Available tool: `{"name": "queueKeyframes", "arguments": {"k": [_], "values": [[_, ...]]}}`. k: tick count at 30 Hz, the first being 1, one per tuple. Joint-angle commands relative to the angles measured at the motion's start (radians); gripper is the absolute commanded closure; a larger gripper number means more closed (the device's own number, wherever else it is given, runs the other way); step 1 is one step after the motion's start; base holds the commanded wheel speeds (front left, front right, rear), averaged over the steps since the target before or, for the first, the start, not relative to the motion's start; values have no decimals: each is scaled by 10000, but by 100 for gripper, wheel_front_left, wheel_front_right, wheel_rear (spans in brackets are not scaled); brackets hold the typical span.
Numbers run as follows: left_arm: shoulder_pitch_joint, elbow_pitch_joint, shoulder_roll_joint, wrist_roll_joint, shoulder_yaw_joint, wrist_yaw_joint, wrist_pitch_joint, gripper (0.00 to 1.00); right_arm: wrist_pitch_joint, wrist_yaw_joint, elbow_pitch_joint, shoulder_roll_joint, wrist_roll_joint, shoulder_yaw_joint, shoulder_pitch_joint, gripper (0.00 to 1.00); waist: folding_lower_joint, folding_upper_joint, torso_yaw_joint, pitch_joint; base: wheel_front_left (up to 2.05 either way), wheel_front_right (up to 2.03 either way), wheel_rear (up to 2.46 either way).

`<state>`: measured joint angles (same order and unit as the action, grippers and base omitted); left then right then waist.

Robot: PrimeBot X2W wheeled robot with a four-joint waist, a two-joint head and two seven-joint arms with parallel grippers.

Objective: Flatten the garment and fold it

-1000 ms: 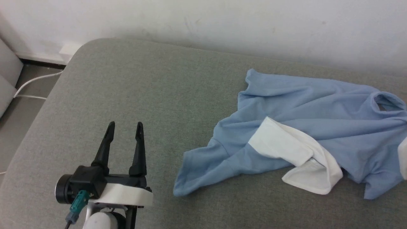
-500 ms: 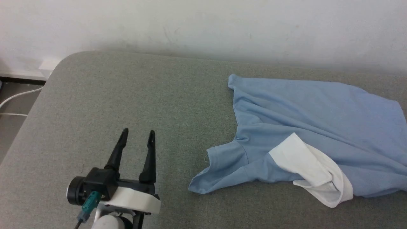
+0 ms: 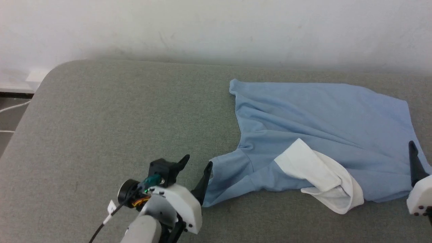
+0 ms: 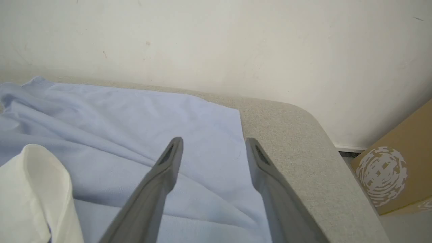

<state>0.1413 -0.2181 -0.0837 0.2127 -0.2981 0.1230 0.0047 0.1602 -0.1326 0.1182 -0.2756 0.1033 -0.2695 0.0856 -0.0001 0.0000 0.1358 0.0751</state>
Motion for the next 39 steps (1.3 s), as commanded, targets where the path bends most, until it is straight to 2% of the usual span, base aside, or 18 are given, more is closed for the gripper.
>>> {"name": "queueKeyframes", "arguments": {"k": [1, 6, 10, 21, 22, 23, 24, 26, 28, 34, 39], "values": [[508, -93, -90, 246, -194, 64, 896, 0, -125, 19, -448, 441, -89, -41, -415, 0, 1, 0, -244, 197, 0, 0, 0], [1380, -312, -344, 323, -661, 69, 2857, 0, -264, 19, -1377, 1218, -223, 74, -1001, 0, 1, 0, -606, 573, 0, 0, 0], [2001, -665, -523, 90, -809, -41, 3807, 0, -359, 19, -1772, 1431, -338, 371, -1258, 0, 1, 0, -853, 913, 0, 0, 0], [2696, -1950, -783, 124, -1478, 11, 5126, 0, -1133, 19, -1992, 1640, -217, 989, -1244, 0, 1, 0, -1278, 1596, 0, 0, 0], [2705, -2022, -828, 194, -1584, 26, 5208, 35, -1167, 19, -1972, 1649, -225, 1006, -1226, 0, 1, 0, -1292, 1638, 0, 0, 0], [2728, -2027, -870, 274, -1646, 36, 5181, 86, -1196, 19, -1954, 1654, -236, 1019, -1209, 0, 1, 0, -1296, 1669, 0, 0, 0], [2757, -2002, -915, 355, -1626, 42, 5047, 100, -1222, 19, -1940, 1652, -250, 1037, -1195, 0, 1, 0, -1293, 1693, 0, 0, 0], [2833, -1909, -1045, 422, -1519, 42, 4593, 100, -1285, 19, -1934, 1619, -287, 1113, -1165, 0, 1, 0, -1268, 1708, 0, 0, 0], [2910, -1734, -1122, 472, -1213, -143, 3864, 100, -1359, 19, -1929, 1569, -255, 1216, -1135, 0, 1, 0, -1207, 1674, 0, 0, 0], [2934, -1184, -1400, 688, 138, -1195, 1590, 100, -1212, 19, -1773, 1383, -174, 1545, -1221, 0, 1, 0, -954, 1371, 0, 0, 0], [2481, -909, -1822, 1038, 1307, -1963, 635, 100, -987, 19, -1678, 1284, -95, 1735, -1348, 0, 1, 0, -689, 1221, 0, 0, 0]]}}
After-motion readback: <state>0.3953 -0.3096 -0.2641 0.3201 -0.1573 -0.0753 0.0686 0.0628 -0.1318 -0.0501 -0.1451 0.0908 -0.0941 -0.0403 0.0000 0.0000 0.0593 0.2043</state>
